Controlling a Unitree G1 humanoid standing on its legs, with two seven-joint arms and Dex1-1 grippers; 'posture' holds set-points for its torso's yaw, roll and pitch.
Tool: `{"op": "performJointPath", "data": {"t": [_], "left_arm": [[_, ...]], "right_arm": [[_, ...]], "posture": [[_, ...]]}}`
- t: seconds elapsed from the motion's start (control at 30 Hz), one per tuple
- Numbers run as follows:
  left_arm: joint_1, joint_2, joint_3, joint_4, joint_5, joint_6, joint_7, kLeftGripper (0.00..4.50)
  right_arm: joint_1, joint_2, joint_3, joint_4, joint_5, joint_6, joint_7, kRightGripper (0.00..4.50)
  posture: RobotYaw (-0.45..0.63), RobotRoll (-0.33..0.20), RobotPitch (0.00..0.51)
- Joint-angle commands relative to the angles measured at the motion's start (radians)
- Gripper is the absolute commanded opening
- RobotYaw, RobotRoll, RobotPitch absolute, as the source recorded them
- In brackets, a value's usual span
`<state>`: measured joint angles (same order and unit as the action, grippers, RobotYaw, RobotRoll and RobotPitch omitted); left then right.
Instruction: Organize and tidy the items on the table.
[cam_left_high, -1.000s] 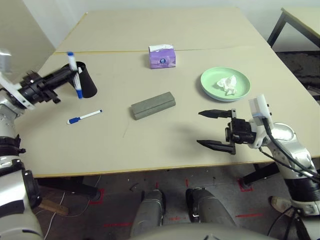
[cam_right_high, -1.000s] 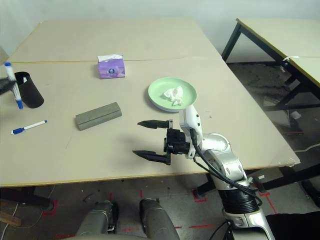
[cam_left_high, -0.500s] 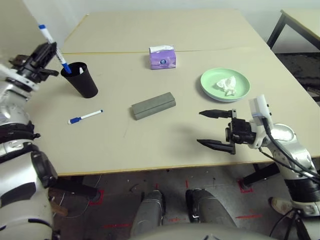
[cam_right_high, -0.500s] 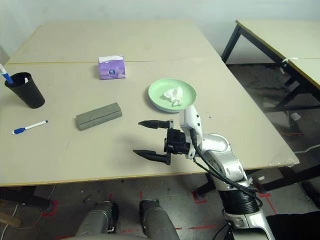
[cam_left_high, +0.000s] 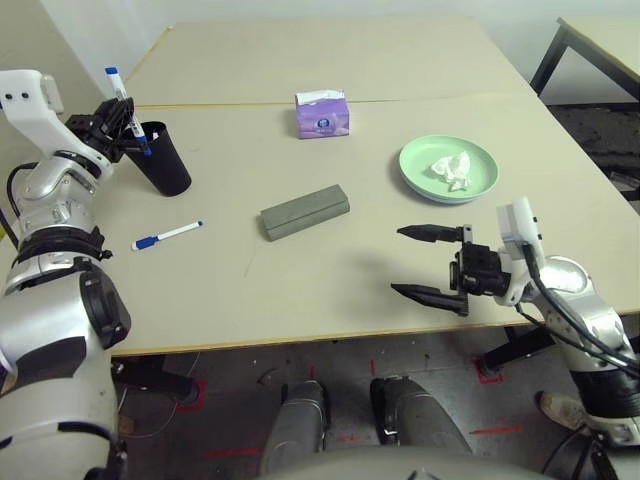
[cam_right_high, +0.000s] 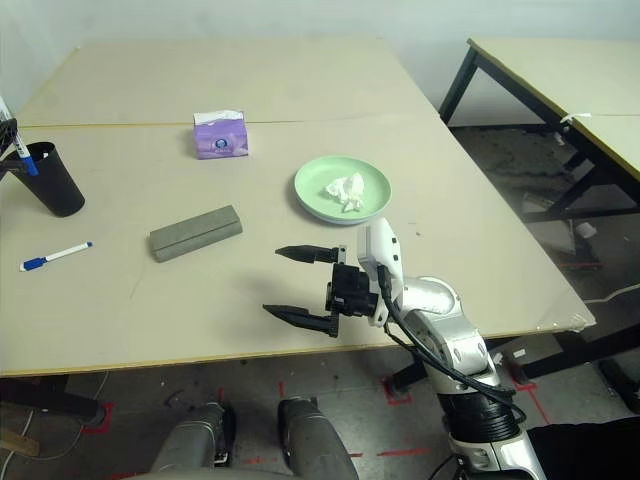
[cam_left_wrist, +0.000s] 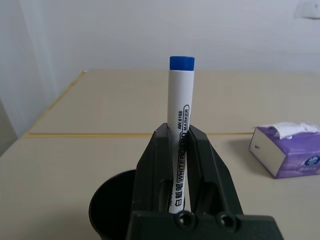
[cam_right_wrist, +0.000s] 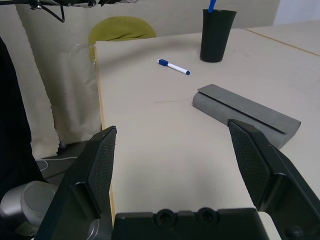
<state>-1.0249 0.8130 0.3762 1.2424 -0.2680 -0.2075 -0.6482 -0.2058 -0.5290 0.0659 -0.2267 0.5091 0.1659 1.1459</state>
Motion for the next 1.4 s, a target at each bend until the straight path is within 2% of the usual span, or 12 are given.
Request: {"op": "performJointPath", "data": {"t": [0.03,0.43,0.87,1.13,1.4], "left_arm": [[-0.003,-0.004,0.008,0.014,0.006,-0.005,-0.01,0.29],[-0.007,0.0,0.031,0.002,-0.012,0.042,-0.037,0.29],[-0.044,-0.01,0.06,-0.025,-0.074,0.223,-0.115,0.29],[-0.123,0.02,0.166,-0.011,-0.163,0.23,-0.037,0.29],[-0.061,0.085,0.084,0.01,-0.023,0.035,0.053,0.29]], "right_arm": [[0.009,0.0,0.008,-0.01,0.0,0.005,-0.007,4.5],[-0.035,0.023,0.031,0.038,-0.015,-0.017,0.003,4.5],[-0.052,0.07,0.059,0.077,-0.04,-0.058,-0.006,4.5],[-0.043,0.079,0.072,0.08,-0.052,-0.069,-0.002,4.5],[-0.041,0.075,0.073,0.078,-0.048,-0.063,0.001,4.5]], "posture": [[-0.09,0.0,0.125],[-0.09,0.0,0.117],[-0.1,0.0,0.118],[-0.09,0.0,0.121],[-0.09,0.0,0.125]]}}
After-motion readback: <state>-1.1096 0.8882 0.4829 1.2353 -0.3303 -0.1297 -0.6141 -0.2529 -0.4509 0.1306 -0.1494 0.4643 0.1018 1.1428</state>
